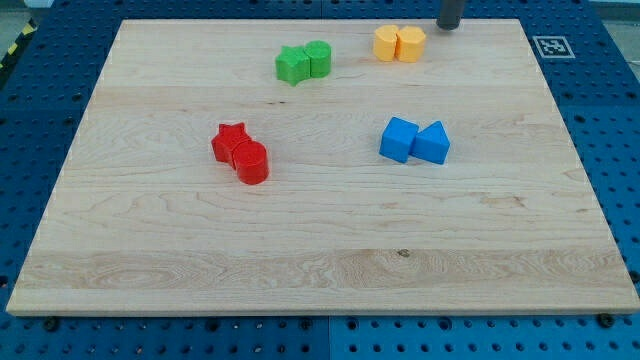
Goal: Nudge blue cube down a bit
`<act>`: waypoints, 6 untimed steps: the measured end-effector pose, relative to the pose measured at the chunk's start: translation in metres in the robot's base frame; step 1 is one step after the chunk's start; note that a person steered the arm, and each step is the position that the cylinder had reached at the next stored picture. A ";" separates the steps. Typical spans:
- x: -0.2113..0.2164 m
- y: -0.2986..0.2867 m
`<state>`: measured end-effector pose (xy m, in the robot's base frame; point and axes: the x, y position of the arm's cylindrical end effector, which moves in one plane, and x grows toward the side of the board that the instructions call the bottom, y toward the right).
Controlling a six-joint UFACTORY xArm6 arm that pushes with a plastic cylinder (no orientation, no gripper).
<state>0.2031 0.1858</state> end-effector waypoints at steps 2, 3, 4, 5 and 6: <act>0.002 0.000; 0.002 0.000; 0.019 0.014; 0.059 0.020; 0.103 0.004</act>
